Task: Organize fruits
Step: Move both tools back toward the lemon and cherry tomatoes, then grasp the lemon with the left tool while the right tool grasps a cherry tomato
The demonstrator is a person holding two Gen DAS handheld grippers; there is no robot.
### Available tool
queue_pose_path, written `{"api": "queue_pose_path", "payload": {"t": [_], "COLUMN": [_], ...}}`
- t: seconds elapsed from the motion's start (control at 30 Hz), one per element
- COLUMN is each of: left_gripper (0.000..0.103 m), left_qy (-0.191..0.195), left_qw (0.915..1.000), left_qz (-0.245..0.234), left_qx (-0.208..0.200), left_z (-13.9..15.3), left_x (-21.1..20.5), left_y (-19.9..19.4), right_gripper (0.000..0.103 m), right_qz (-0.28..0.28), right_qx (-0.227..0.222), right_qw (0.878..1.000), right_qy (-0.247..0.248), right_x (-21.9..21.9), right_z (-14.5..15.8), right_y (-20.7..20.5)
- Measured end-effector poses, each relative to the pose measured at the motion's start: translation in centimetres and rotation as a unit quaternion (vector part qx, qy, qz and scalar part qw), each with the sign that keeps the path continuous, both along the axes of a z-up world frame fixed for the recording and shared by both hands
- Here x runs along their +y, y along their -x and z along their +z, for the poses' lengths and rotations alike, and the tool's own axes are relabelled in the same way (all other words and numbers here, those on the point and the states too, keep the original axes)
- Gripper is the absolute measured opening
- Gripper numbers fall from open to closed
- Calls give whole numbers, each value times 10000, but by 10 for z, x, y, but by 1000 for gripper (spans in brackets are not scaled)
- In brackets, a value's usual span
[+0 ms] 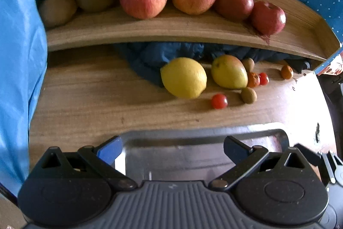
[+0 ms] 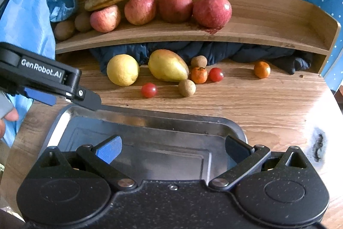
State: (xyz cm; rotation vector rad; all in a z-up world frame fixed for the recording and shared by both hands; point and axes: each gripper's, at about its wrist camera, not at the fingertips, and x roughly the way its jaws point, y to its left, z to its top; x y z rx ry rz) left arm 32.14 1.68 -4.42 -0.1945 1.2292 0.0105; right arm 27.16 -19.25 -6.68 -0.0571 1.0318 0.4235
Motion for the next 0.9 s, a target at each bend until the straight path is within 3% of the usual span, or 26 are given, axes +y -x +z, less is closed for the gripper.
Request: {"api": "queue_pose_path", "payload": {"t": [0.2,0.37,0.6,0.9], "left_gripper": [102,102,102,102], "left_qy": [25,179,251,423], "left_qw": [10000,9997,9991,9984], "left_qz": [16,12,-320,-334], "left_qx": [-7,-145,-125,149], "left_z": [-4,-7,-18,-30], "left_x": [4,4,0,12], "left_y": [-24,-44,-68,-80], "right_gripper": [102,102,102,86], "right_qz": [-85,-87,95,243], "right_qx": [147,12,124,117], "right_qw": [9999,9999,9999,9996], "right_qy": [26,90,13,13], "right_x": [3,10,31,51], "right_z": [-8,-8,-17,-26], "right_y": [-4,-17,-38,-52]}}
